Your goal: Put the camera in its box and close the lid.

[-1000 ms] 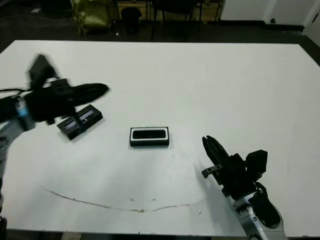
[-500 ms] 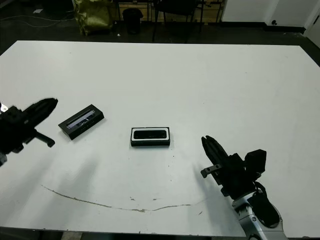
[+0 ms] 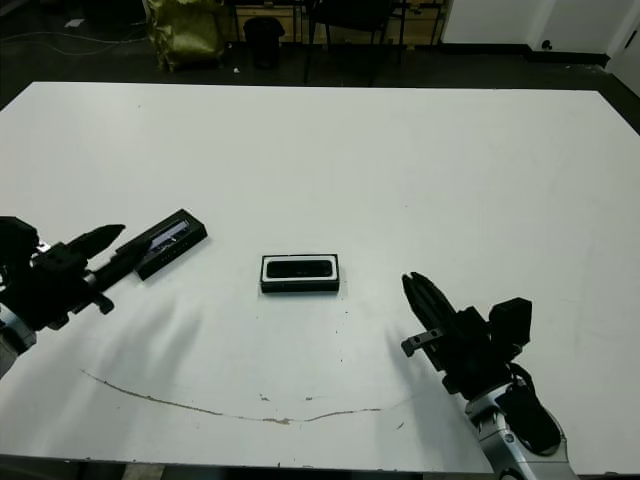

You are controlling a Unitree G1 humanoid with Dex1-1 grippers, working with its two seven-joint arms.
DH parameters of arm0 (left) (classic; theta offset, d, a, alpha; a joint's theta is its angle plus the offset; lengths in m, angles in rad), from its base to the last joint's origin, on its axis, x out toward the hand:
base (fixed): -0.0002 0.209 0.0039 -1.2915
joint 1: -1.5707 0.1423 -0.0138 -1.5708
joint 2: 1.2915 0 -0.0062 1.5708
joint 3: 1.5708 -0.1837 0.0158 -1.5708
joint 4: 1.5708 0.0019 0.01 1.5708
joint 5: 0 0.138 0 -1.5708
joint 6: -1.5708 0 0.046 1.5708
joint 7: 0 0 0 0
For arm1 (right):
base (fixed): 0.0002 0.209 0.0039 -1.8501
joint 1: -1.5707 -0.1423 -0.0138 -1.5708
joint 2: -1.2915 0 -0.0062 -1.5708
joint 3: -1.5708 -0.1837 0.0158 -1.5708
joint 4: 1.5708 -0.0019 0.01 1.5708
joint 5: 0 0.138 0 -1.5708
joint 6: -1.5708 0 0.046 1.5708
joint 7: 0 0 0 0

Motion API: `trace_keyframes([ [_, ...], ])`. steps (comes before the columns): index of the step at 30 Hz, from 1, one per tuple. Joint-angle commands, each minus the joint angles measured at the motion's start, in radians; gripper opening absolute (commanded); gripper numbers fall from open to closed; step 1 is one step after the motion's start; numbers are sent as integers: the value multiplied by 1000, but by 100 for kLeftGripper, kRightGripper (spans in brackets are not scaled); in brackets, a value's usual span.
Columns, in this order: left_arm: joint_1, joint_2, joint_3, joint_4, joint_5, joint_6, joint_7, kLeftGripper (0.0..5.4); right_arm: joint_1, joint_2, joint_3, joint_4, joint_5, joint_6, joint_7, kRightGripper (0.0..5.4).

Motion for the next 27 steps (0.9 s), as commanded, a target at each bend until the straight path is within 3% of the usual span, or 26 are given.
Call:
trace_keyframes([
  [1, -13, 28, -17, 51, -1, 5, -24, 353, 5, 0, -6, 30, 13, -3, 15, 0],
  [9, -49, 78, -49, 153, 65, -98, -57, 538, 13, 3, -1, 36, -2, -21, 19, 0],
  [16, -90, 96, -55, 252, 94, -179, -67, 538, 16, 5, -1, 34, 9, -9, 22, 0],
  [27, -193, 111, -25, 412, -52, -55, -180, 538, 15, 10, -2, 73, 8, -43, 44, 0],
])
